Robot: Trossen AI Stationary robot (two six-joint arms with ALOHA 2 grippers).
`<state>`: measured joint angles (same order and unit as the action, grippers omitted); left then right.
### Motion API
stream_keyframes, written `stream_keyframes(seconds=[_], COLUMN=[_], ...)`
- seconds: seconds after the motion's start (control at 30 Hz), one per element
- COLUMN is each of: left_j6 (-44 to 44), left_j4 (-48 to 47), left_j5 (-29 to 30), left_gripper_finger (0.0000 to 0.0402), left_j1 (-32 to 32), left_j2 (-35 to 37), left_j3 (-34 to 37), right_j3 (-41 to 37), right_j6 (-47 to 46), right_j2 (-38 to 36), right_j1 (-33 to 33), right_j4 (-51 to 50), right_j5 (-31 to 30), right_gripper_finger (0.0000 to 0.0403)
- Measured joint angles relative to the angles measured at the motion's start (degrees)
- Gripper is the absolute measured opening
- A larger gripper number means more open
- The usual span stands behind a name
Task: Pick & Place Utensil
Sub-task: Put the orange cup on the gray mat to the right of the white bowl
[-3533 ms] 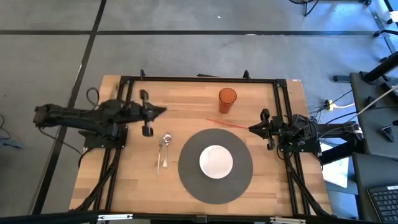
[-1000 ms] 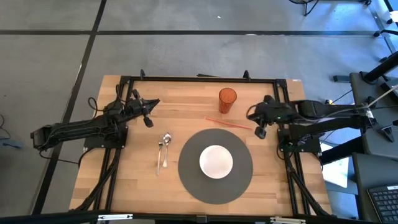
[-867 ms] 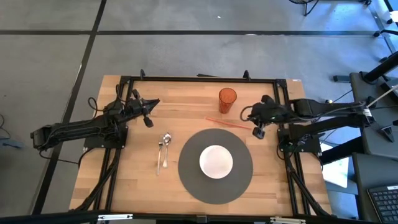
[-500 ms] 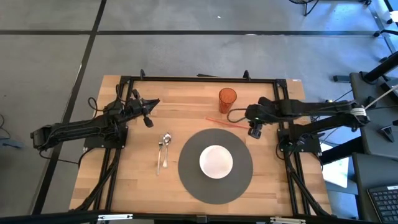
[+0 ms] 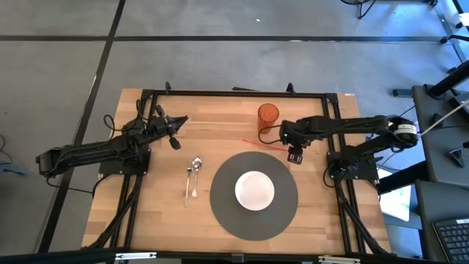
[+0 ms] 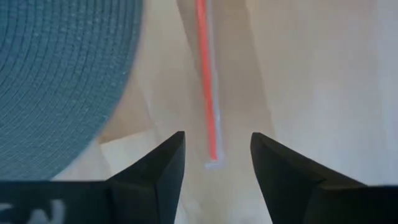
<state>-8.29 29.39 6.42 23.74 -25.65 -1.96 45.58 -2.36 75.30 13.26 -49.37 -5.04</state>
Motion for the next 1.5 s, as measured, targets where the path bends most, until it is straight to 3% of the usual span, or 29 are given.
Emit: stream_keyframes(seconds=[0.33,0.53,0.73,0.97,1.23,1.5], left_j6=[0.0,0.0,0.0,0.0,0.0,0.0], left_j4=[0.0,0.0,0.0,0.0,0.0,0.0], left_j5=[0.0,0.0,0.0,0.0,0.0,0.0], left_gripper_finger=[0.0003,0.0003,0.0003,0.0003,0.0003,0.0003], left_j1=[0.0,0.0,0.0,0.0,0.0,0.0], left_j2=[0.0,0.0,0.0,0.0,0.0,0.0], left_j3=[0.0,0.0,0.0,0.0,0.0,0.0], right_j3=[0.0,0.0,0.2,2.9,12.9,29.5], right_j6=[5.7,7.2,6.5,7.2,9.5,17.8], right_j2=[8.6,9.7,6.1,-2.0,-6.6,-0.9], right_j1=[4.4,4.7,4.8,4.7,4.7,4.5], right_j4=[1.6,3.4,2.7,0.3,0.8,-5.6], right_j5=[1.3,2.2,1.3,-4.2,-7.3,-7.9], right_gripper_finger=[0.0186,0.0187,0.0187,0.0187,0.0177,0.0169])
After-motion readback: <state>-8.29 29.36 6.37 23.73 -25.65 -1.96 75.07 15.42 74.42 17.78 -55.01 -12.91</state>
